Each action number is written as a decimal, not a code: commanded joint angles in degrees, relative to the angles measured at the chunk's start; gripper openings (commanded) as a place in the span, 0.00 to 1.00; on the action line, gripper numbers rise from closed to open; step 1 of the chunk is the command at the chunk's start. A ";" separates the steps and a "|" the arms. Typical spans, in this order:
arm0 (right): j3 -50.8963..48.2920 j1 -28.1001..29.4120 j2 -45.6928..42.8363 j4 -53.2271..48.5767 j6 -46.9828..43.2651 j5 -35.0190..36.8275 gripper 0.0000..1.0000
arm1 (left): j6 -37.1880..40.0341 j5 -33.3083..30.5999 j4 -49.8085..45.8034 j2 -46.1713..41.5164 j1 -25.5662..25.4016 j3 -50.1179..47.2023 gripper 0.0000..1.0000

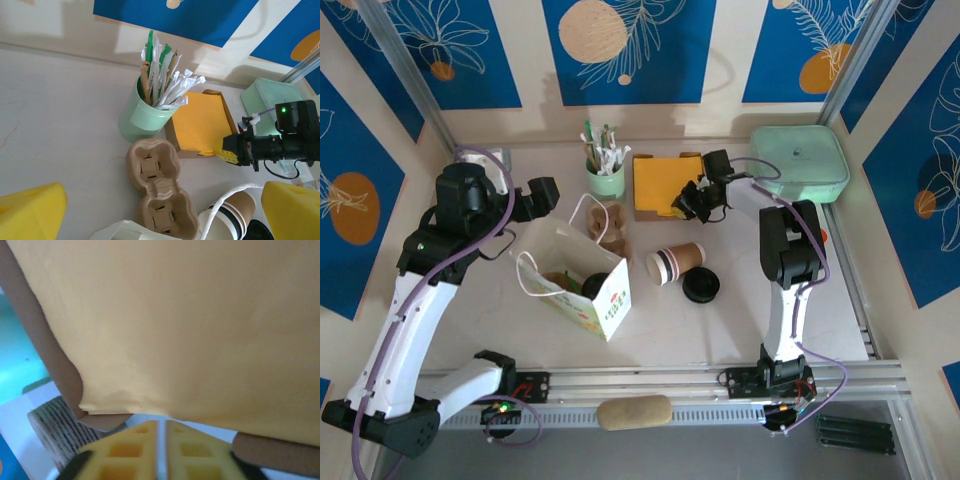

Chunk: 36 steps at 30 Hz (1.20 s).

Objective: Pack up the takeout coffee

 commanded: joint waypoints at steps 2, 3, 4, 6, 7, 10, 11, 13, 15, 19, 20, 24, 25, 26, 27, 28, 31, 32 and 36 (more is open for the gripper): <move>0.56 1.03 -2.08 -1.28 0.16 1.16 0.30 | -0.54 0.79 1.01 0.02 0.44 0.22 0.99; 0.25 1.34 -2.08 -0.96 0.41 1.40 0.32 | -0.49 0.83 1.02 0.14 0.48 0.23 0.99; -0.04 1.53 -1.87 -0.67 0.76 1.56 0.32 | -0.43 0.83 1.09 0.15 0.48 0.22 0.99; -0.43 1.84 -1.39 -0.30 1.38 1.69 0.36 | -0.32 0.83 1.05 0.19 0.48 0.31 1.00; -0.51 1.86 -1.08 -0.20 1.47 1.68 0.36 | -0.36 0.83 1.02 0.19 0.48 0.31 0.99; -0.46 1.81 -0.15 -0.10 1.72 1.94 0.36 | -0.19 0.83 1.01 0.39 0.48 0.21 0.99; -0.42 1.66 0.07 -0.05 1.76 2.08 0.36 | -0.10 0.83 1.09 0.43 0.46 0.18 1.00; 0.01 1.48 0.64 -0.19 1.79 2.07 0.36 | -0.12 0.81 1.17 0.50 0.48 0.14 0.99; 0.66 1.25 1.41 -0.44 1.85 2.21 0.36 | -0.08 0.88 1.27 0.62 0.48 0.18 0.99; 1.78 0.82 2.54 -0.80 1.76 2.21 0.35 | 0.05 0.95 1.41 0.99 0.49 0.13 1.00; 2.01 0.59 2.82 -0.90 1.76 2.21 0.35 | 0.07 0.92 1.45 1.02 0.48 0.13 0.99; 2.62 0.17 3.30 -0.81 1.83 1.77 0.32 | 0.04 0.92 1.54 1.22 0.45 0.13 0.99; 2.72 0.06 3.29 -0.82 1.74 1.69 0.31 | -0.01 0.90 1.54 1.31 0.47 0.13 0.99; 2.87 0.04 3.25 -0.82 1.75 1.62 0.31 | -0.01 0.92 1.56 1.27 0.41 0.23 0.99; 3.03 0.04 3.16 -0.86 1.63 1.53 0.30 | 0.07 0.92 1.54 1.38 0.46 0.22 1.00; 3.16 -0.07 3.05 -0.90 1.59 1.51 0.30 | -0.08 0.92 1.61 1.33 0.47 0.26 0.99; 3.31 -0.19 2.72 -0.90 1.58 1.20 0.29 | -0.10 1.01 1.69 1.44 0.44 0.26 1.00; 3.42 -0.21 2.64 -0.90 1.56 1.15 0.29 | -0.14 1.01 1.71 1.51 0.45 0.24 0.99; 3.76 -0.19 2.28 -0.99 1.58 0.87 0.28 | -0.24 1.08 1.77 1.60 0.46 0.25 1.00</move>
